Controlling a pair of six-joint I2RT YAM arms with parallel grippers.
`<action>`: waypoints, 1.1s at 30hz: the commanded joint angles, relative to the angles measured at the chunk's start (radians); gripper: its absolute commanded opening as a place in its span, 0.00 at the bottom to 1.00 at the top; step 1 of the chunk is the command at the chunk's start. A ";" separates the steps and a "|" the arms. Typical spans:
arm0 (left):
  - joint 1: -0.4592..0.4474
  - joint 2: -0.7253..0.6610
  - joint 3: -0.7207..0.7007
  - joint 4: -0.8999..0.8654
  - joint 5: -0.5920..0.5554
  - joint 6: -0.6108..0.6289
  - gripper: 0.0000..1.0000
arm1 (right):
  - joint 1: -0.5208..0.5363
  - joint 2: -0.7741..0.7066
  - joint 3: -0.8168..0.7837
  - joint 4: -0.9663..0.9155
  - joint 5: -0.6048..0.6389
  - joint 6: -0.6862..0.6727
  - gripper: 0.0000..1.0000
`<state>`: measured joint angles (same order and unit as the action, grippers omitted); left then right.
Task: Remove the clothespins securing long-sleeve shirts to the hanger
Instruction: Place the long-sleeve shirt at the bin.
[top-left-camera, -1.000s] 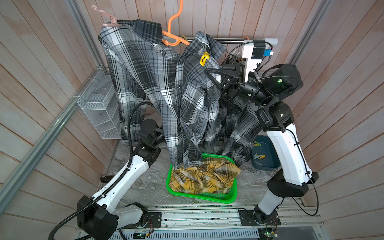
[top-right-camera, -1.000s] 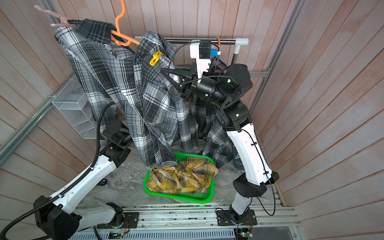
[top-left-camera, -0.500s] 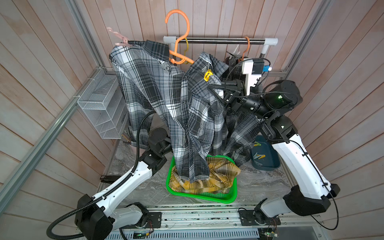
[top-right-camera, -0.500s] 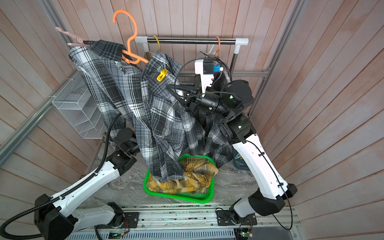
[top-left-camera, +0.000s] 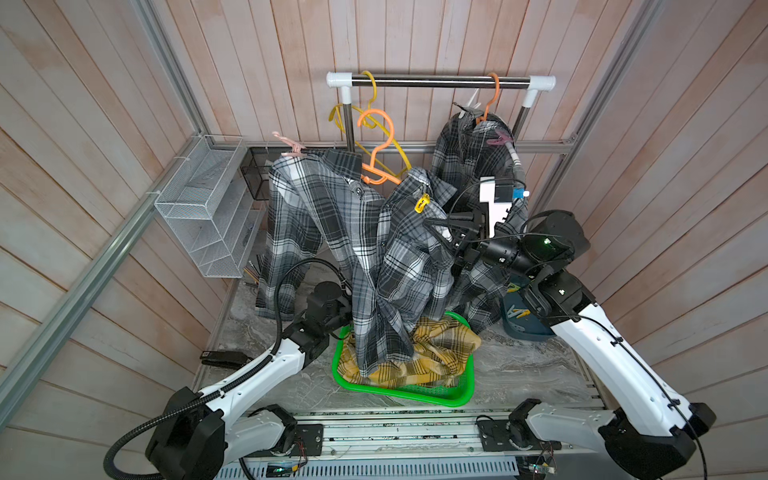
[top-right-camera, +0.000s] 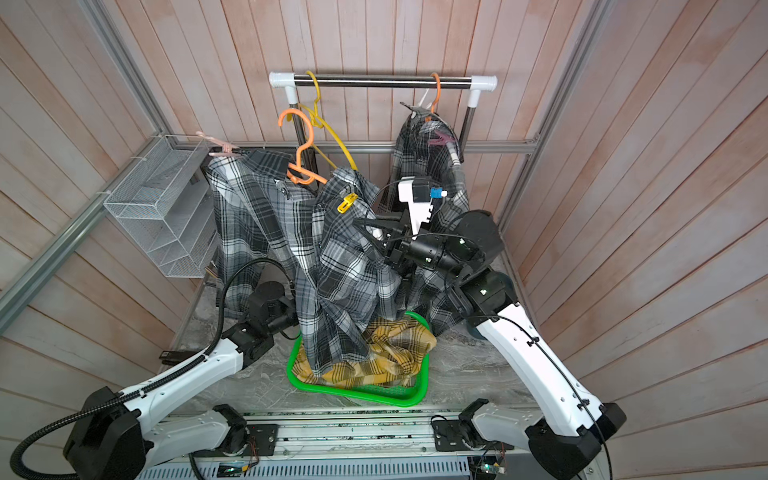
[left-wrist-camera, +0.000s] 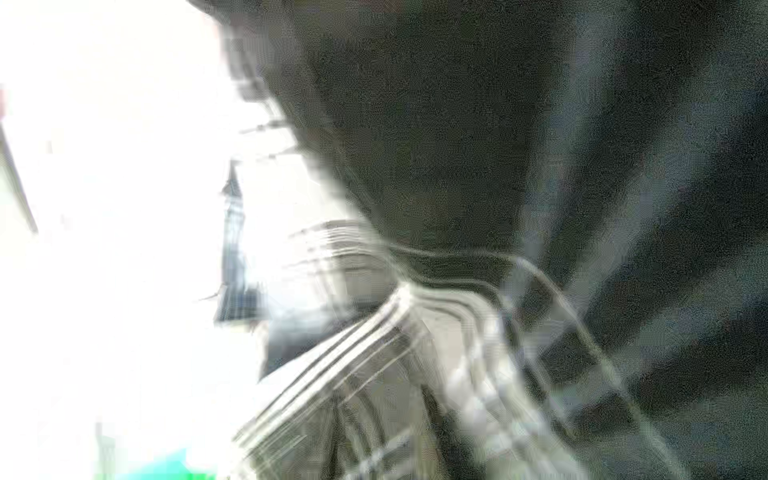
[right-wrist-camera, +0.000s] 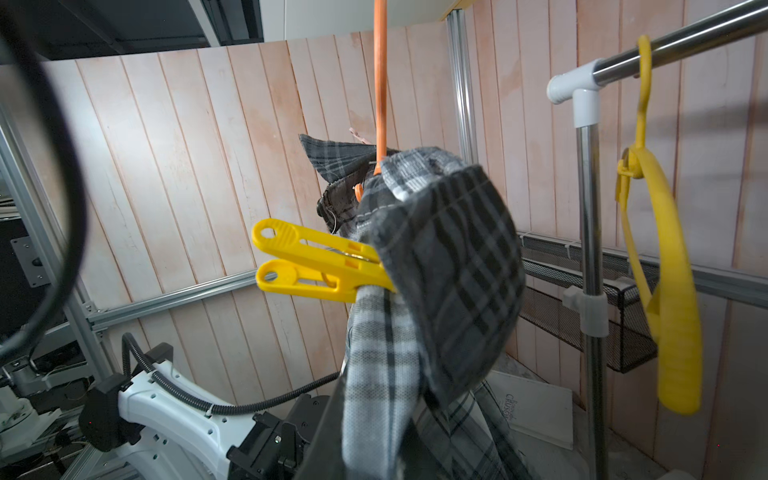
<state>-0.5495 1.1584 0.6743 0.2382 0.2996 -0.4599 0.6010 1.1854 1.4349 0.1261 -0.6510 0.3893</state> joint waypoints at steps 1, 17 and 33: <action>0.060 -0.060 -0.030 -0.037 -0.011 -0.036 0.62 | -0.037 -0.040 -0.033 0.109 0.031 -0.004 0.00; 0.310 -0.206 0.043 -0.352 -0.136 0.084 0.84 | -0.133 -0.033 -0.076 0.176 -0.054 0.016 0.00; 0.313 -0.142 0.081 -0.077 -0.431 0.254 1.00 | -0.137 -0.030 -0.080 0.203 -0.131 0.024 0.00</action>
<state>-0.2420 0.9813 0.7074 0.0391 -0.0570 -0.2695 0.4686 1.1637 1.3540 0.2352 -0.7513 0.3988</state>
